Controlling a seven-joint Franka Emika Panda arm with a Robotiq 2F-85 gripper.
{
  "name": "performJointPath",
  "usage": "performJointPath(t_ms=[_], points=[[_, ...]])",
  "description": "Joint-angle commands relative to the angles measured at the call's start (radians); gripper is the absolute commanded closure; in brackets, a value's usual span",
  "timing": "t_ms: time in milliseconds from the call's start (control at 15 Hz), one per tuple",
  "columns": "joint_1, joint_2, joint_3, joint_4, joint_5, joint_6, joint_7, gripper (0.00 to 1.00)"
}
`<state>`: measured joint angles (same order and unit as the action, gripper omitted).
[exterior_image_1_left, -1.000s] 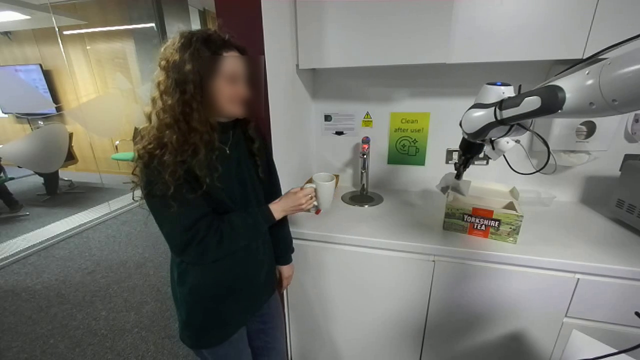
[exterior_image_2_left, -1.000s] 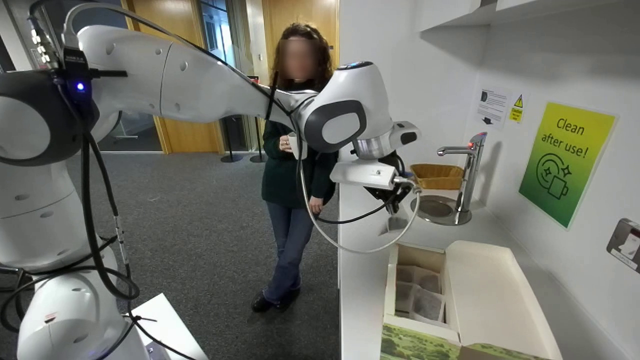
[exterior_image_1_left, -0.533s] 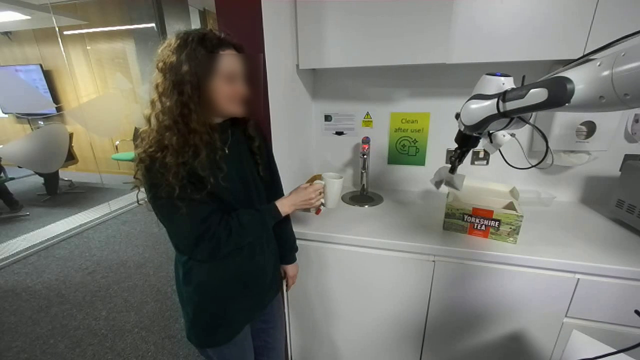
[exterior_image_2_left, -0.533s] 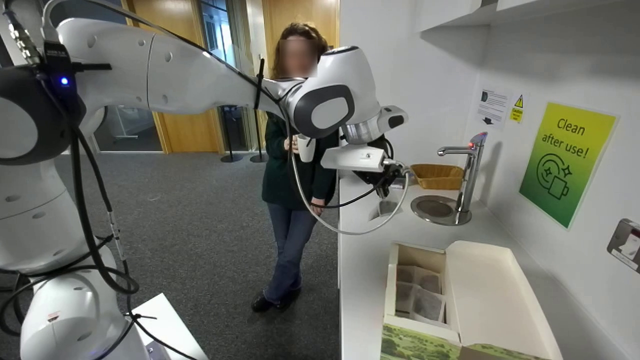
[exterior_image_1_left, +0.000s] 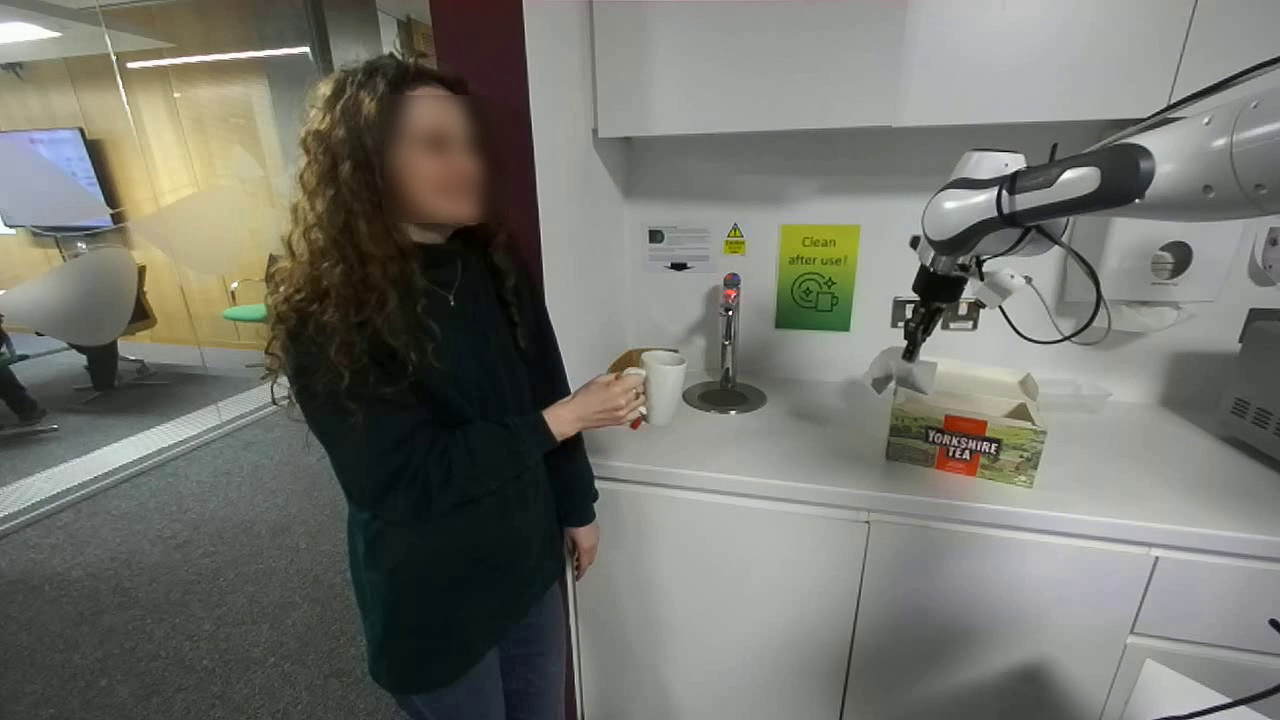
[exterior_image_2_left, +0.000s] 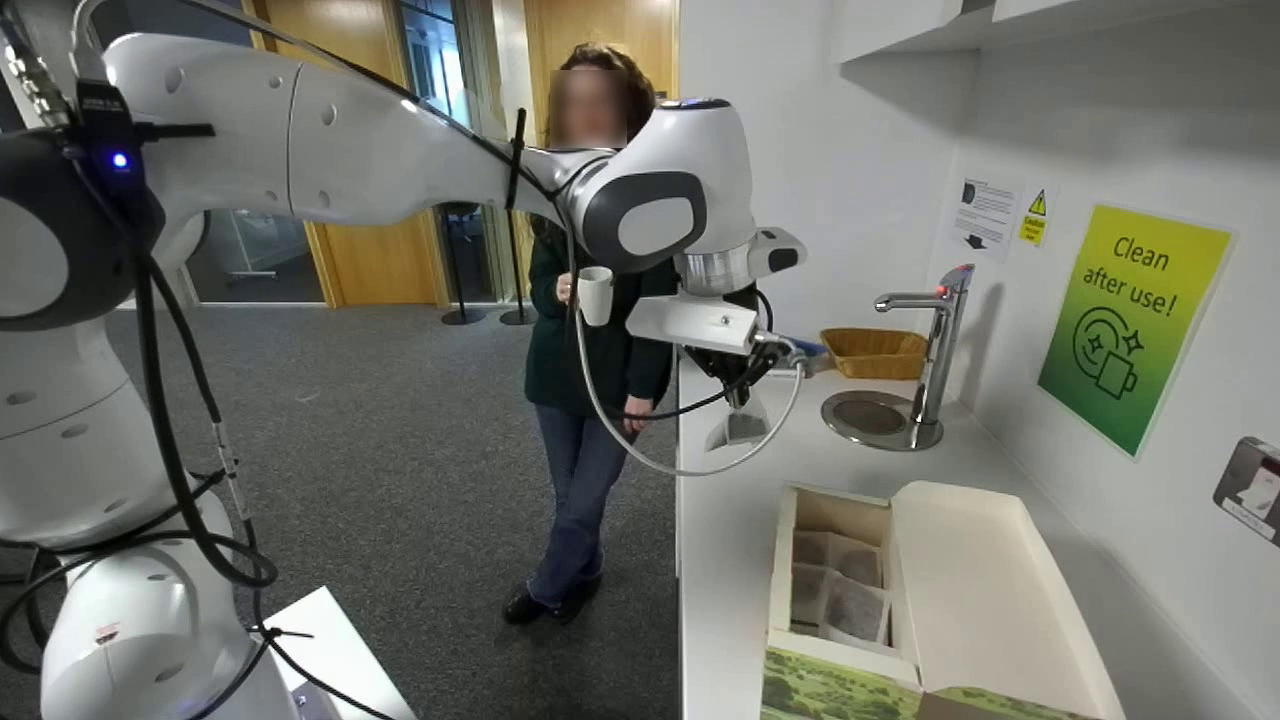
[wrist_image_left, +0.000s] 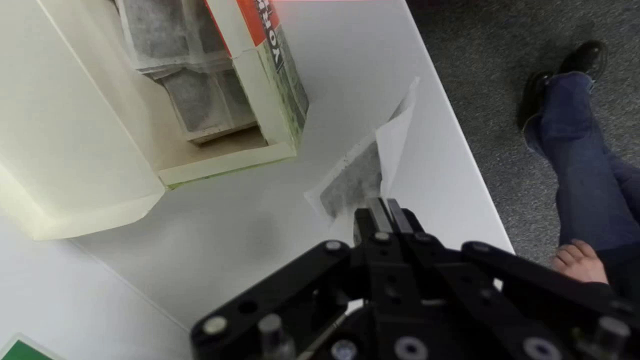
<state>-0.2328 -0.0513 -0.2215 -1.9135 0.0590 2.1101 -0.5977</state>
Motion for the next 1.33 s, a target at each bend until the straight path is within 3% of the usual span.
performJointPath(t_ms=[0, 400, 1267], points=[[0.013, -0.042, -0.006, -0.001, 0.024, -0.067, -0.045, 1.0], [0.034, -0.065, -0.005, 0.024, 0.014, -0.126, -0.075, 1.0], [0.067, -0.044, -0.001, 0.123, 0.009, -0.137, -0.225, 1.0]])
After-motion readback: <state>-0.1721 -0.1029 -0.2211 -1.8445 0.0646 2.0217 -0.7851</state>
